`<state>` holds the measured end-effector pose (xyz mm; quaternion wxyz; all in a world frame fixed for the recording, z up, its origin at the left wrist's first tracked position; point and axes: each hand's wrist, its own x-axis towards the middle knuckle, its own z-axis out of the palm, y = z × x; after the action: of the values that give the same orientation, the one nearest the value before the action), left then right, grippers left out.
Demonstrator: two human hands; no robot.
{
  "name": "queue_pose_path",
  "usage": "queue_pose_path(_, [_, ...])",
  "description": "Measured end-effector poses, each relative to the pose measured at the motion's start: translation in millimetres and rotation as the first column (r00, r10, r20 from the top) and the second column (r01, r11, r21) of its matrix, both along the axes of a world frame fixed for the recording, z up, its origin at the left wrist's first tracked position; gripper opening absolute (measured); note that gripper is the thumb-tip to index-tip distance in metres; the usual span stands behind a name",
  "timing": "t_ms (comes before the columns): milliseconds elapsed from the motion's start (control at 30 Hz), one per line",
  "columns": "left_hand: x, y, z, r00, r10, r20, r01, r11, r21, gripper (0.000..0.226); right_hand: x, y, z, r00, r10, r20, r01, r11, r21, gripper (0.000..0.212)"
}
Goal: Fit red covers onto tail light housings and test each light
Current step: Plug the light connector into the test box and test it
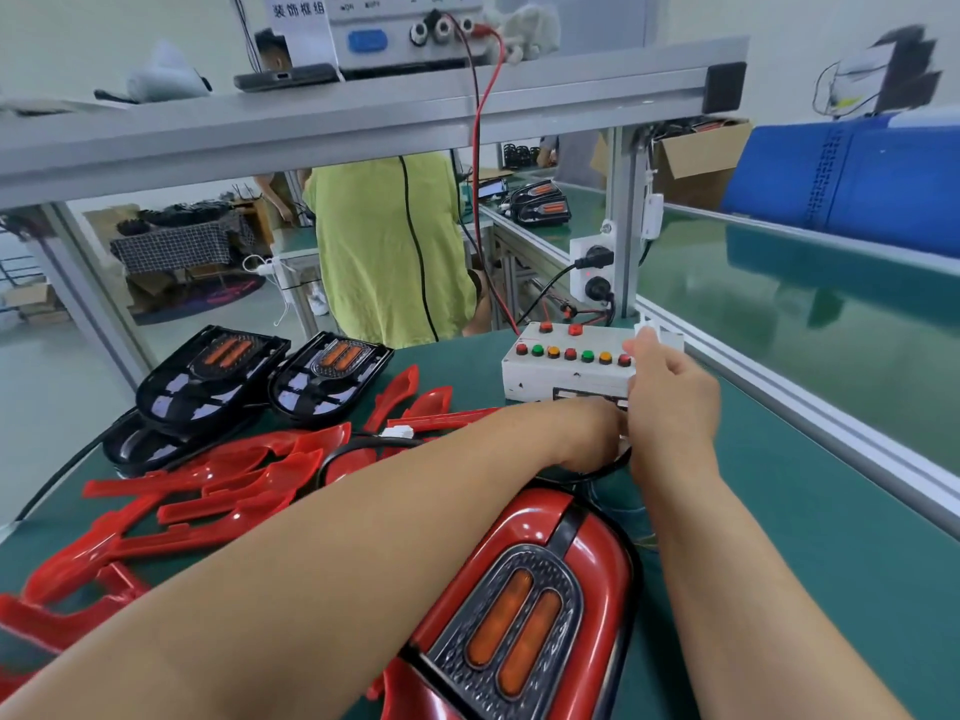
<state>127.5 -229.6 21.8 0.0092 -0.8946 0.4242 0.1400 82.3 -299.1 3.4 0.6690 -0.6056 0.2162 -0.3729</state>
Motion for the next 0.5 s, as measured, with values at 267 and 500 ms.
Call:
queue_pose_path(267, [13.0, 21.9, 8.4, 0.883, 0.406, -0.236, -0.444, 0.558, -0.701, 0.009, -0.3, 6.2, 3.0, 0.996, 0.089, -0.015, -0.089, 0.996, -0.015, 0.046])
queue_pose_path(500, [13.0, 77.5, 29.8, 0.890, 0.274, -0.364, -0.430, 0.239, -0.871, 0.027, -0.8, 16.3, -0.3, 0.933, 0.344, -0.109, -0.360, 0.905, -0.227, 0.040])
